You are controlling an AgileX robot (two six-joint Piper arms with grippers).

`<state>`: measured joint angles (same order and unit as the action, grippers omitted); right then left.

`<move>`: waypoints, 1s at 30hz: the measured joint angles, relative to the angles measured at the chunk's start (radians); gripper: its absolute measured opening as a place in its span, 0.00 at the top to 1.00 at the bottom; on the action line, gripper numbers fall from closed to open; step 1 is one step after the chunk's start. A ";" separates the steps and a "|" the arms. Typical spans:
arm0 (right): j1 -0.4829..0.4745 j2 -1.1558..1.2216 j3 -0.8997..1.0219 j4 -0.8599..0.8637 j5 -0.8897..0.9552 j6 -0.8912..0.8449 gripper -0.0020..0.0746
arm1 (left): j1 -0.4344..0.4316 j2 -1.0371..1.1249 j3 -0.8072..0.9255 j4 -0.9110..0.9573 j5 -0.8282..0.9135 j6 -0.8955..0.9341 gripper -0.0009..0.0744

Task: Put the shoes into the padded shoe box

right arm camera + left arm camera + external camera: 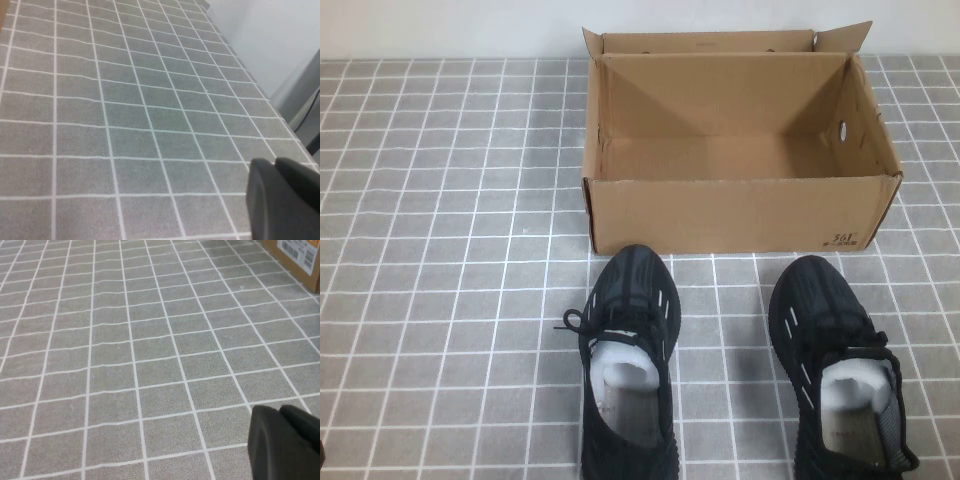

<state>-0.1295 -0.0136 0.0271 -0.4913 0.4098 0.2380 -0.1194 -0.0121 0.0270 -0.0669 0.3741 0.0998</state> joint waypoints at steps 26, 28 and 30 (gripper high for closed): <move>0.000 0.000 0.000 -0.033 -0.106 0.019 0.98 | 0.000 0.000 0.000 0.000 0.000 0.000 0.99; 0.000 0.000 0.000 -0.033 -0.160 0.019 0.98 | 0.000 0.000 0.000 0.000 0.000 0.000 0.99; 0.000 0.000 0.000 -0.033 -0.232 0.019 0.98 | 0.000 0.000 0.000 0.000 0.000 0.000 0.99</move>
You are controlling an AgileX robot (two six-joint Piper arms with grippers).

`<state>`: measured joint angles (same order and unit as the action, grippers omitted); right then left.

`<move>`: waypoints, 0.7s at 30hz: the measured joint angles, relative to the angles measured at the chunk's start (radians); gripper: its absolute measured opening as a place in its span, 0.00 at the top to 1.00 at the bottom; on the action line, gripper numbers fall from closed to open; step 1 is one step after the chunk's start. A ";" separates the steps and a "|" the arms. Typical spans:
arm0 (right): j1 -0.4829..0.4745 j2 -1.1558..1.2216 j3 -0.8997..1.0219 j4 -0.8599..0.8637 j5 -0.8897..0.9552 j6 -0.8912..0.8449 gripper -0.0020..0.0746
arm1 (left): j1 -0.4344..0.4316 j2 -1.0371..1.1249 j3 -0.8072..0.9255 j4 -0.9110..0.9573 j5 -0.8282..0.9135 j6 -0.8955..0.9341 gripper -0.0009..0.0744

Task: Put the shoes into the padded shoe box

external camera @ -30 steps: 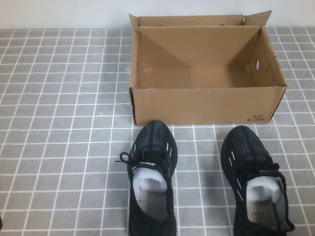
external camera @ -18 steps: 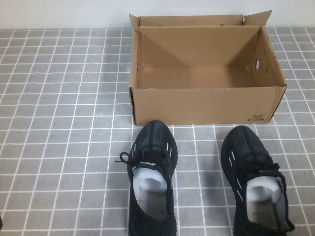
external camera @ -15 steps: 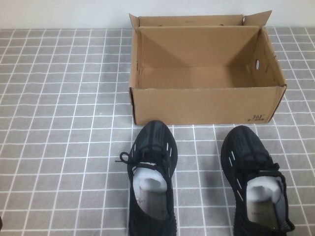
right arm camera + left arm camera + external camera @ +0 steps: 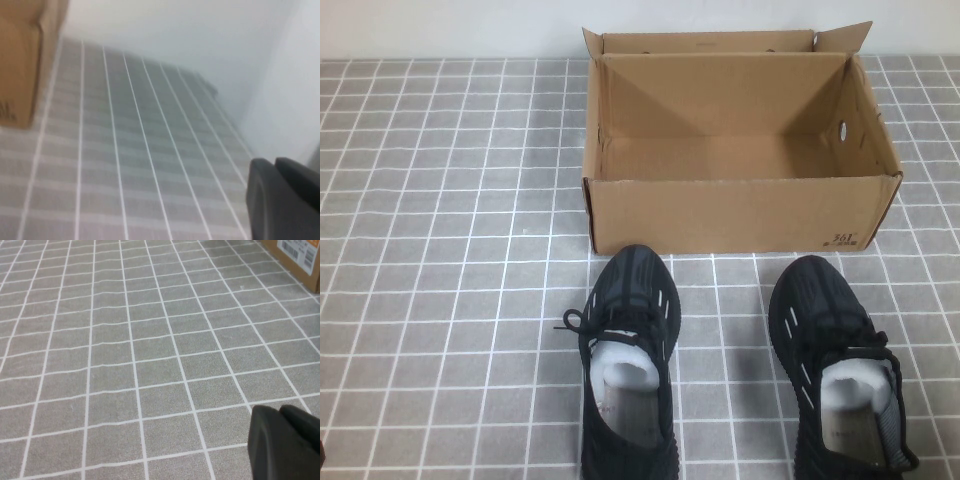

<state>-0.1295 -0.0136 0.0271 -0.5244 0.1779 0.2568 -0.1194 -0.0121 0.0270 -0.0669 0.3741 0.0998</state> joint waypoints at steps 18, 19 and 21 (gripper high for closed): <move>0.000 0.000 0.000 0.179 -1.000 0.056 0.98 | 0.000 0.000 0.000 0.000 0.000 0.000 0.99; 0.000 0.000 0.000 0.234 -1.054 0.074 0.98 | 0.000 0.000 0.000 0.000 0.000 0.000 0.99; 0.000 0.000 0.000 0.340 -1.153 0.099 0.98 | 0.000 0.000 0.000 0.000 0.000 0.000 0.99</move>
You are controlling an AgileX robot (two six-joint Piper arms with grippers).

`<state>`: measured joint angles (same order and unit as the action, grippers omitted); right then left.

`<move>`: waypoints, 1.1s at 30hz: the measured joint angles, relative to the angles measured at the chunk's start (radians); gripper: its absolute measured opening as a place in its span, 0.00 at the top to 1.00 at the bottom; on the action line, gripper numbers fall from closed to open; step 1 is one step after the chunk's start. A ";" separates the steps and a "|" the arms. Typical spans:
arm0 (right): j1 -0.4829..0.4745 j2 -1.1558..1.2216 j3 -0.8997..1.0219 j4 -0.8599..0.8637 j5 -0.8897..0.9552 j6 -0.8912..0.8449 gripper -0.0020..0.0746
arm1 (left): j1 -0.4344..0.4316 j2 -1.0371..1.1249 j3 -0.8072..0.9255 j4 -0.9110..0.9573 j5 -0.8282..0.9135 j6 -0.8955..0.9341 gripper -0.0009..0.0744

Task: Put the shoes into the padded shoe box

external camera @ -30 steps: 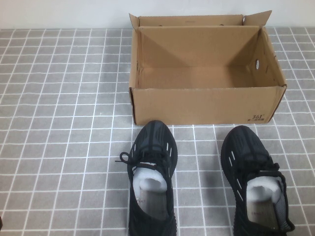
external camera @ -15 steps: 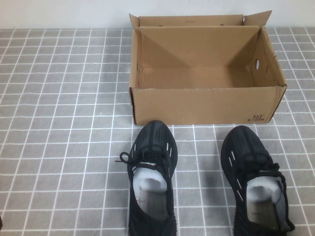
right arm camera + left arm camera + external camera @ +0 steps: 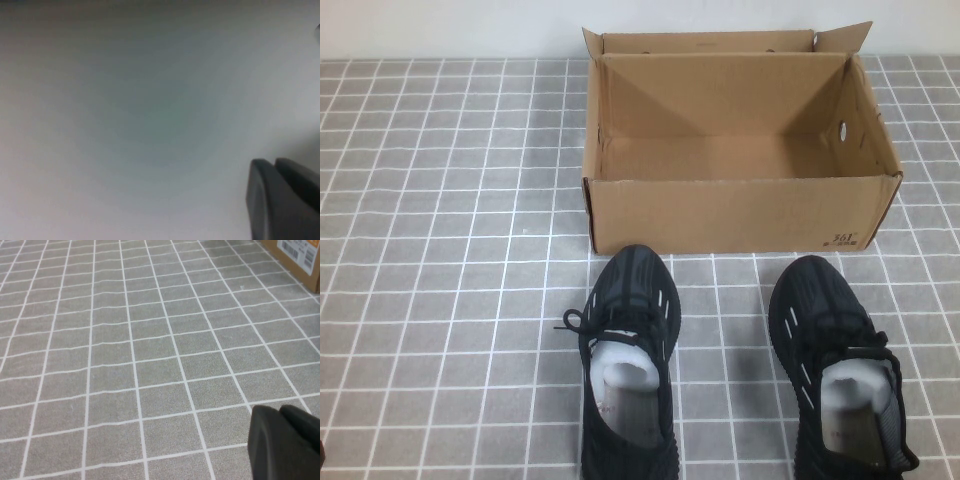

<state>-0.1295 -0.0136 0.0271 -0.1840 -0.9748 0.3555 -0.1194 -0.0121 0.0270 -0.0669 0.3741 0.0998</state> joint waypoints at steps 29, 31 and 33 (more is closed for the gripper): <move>0.000 0.380 -0.617 0.156 1.091 -0.077 0.98 | 0.000 0.000 0.000 0.000 0.000 0.000 0.99; 0.000 0.412 -0.617 0.152 1.108 -0.087 0.98 | 0.000 0.000 0.000 0.000 0.000 0.000 0.99; 0.000 0.435 -0.619 0.150 1.148 -0.094 0.98 | 0.000 0.000 0.000 0.000 0.000 0.000 0.99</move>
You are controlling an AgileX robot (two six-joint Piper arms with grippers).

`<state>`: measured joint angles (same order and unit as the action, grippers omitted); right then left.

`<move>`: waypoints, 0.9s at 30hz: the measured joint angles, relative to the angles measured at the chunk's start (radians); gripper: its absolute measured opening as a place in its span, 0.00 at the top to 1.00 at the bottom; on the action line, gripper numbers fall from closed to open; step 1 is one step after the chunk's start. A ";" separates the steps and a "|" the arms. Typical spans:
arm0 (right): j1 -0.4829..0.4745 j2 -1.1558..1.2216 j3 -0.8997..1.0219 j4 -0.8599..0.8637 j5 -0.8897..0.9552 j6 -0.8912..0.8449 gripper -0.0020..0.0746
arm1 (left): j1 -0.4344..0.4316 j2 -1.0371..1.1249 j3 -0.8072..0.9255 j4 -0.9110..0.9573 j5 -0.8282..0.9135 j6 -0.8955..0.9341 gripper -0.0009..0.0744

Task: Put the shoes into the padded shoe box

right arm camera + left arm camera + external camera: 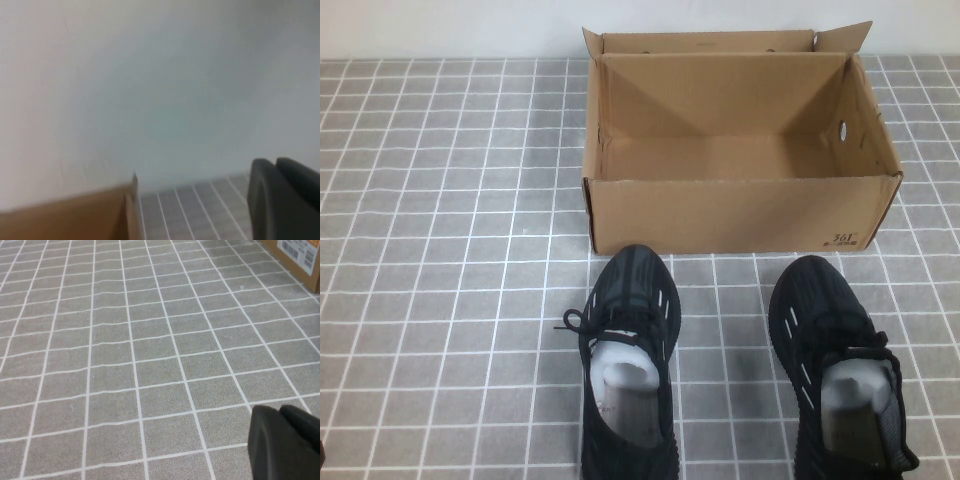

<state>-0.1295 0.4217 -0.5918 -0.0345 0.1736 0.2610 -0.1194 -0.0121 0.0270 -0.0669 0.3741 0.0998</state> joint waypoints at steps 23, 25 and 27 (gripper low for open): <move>0.371 0.522 -0.264 0.342 0.698 -1.108 0.98 | 0.000 0.000 0.000 0.000 0.000 0.000 0.99; 0.433 0.553 -0.266 0.299 0.719 -1.110 0.96 | 0.000 0.000 0.000 0.000 0.000 0.000 0.99; 0.483 0.582 -0.266 0.279 0.727 -1.110 0.89 | 0.000 0.000 0.000 0.000 0.000 0.000 0.99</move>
<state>0.3536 1.0039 -0.8577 0.2446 0.9002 -0.8492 -0.1194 -0.0121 0.0270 -0.0669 0.3741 0.0998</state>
